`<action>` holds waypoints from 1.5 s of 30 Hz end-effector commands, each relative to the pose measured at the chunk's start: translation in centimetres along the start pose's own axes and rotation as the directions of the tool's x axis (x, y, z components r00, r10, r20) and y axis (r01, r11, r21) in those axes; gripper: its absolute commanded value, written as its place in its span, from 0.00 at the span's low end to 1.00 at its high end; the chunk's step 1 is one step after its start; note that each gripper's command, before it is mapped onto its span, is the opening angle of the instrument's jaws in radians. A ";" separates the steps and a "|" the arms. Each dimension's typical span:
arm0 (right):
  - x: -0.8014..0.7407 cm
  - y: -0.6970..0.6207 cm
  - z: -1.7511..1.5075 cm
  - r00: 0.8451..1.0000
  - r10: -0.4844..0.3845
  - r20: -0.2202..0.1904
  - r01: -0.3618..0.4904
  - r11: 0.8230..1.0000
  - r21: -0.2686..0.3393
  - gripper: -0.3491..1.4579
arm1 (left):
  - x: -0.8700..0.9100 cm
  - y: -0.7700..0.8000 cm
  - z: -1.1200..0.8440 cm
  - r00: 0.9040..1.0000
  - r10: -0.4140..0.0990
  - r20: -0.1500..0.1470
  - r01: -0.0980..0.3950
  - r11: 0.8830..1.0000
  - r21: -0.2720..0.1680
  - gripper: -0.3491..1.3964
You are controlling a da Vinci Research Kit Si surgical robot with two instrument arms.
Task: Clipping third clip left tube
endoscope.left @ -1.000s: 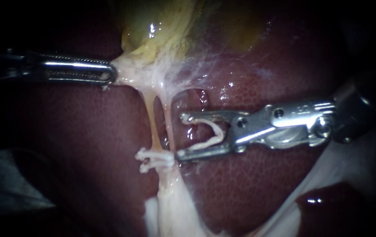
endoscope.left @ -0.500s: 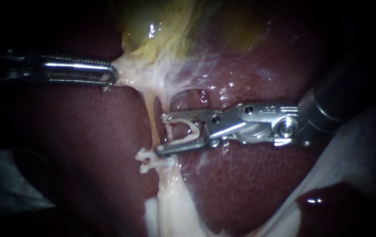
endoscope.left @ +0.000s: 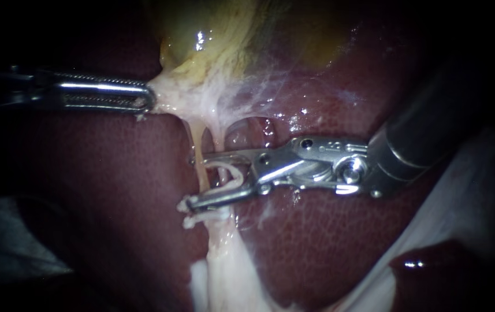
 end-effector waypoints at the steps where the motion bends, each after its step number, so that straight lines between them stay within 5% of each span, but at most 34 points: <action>1: 0.01 0.01 0.01 1.000 0.001 -0.010 -0.001 1.000 0.003 0.47 | -0.01 0.00 0.01 1.000 0.000 0.000 0.000 1.000 0.001 0.00; 7: 0.09 -0.01 0.09 0.997 0.033 -0.068 -0.030 0.999 0.045 0.47 | -0.01 0.00 0.03 1.000 0.000 -0.001 0.000 1.000 0.002 0.00; 21: 0.38 -0.20 0.05 0.994 0.049 -0.099 -0.041 0.996 0.083 0.41 | -0.01 0.00 0.04 1.000 0.000 -0.001 0.000 1.000 0.003 0.00; 26: 0.37 -0.20 0.02 0.994 0.054 -0.097 -0.046 0.995 0.085 0.28 | -0.01 0.00 0.05 1.000 0.000 -0.001 0.000 1.000 0.003 0.00; 31: 0.38 -0.21 -0.05 0.993 0.068 -0.095 -0.059 0.994 0.090 0.01 | -0.01 0.00 0.06 1.000 0.000 -0.001 0.000 1.000 0.004 0.00; 45: 0.37 -0.18 -0.12 0.991 0.104 -0.089 -0.099 0.993 0.060 0.00 | -0.01 0.00 0.07 1.000 0.000 -0.001 0.000 1.000 0.004 0.00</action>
